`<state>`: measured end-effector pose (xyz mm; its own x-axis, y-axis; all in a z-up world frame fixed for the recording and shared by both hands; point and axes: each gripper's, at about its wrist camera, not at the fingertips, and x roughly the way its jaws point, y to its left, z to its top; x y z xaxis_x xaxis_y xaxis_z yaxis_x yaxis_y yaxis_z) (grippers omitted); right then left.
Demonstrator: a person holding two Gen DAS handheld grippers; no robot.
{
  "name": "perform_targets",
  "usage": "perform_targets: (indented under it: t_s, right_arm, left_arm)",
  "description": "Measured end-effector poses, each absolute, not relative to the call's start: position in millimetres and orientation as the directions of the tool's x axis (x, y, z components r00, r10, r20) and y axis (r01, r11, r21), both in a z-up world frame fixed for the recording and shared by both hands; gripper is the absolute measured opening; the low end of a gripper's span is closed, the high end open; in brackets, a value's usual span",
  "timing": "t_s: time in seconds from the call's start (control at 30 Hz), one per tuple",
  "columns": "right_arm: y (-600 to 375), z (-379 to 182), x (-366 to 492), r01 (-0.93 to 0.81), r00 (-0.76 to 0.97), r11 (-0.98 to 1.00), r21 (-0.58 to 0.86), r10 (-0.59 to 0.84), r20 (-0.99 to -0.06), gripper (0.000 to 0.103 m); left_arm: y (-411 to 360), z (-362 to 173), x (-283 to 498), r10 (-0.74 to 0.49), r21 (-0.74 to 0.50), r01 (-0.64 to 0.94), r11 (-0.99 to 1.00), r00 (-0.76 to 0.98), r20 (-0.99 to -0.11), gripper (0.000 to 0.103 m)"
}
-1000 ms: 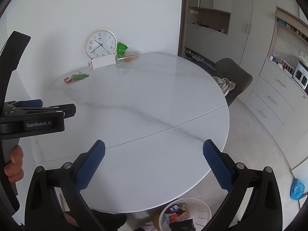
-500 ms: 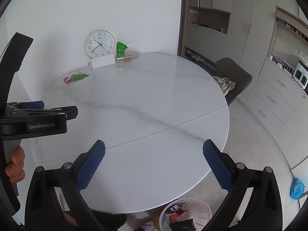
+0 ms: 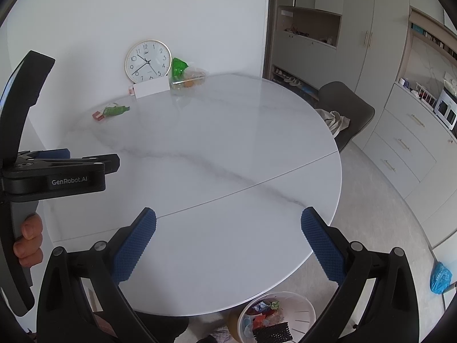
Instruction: Collect trash
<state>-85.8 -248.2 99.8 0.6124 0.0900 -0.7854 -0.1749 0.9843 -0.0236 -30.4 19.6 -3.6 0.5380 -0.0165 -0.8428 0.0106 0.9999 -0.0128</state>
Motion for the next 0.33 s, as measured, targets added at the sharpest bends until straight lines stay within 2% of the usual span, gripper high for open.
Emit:
perform_targets:
  t_s: [0.33]
  right_arm:
    - [-246.2,98.0,-84.7,-0.175,0.607,0.984,-0.026,0.087,-0.79,0.101]
  left_arm:
    - [17.9,-6.1,-25.8,-0.015,-0.002,0.026,1.0,0.521,-0.853,0.095]
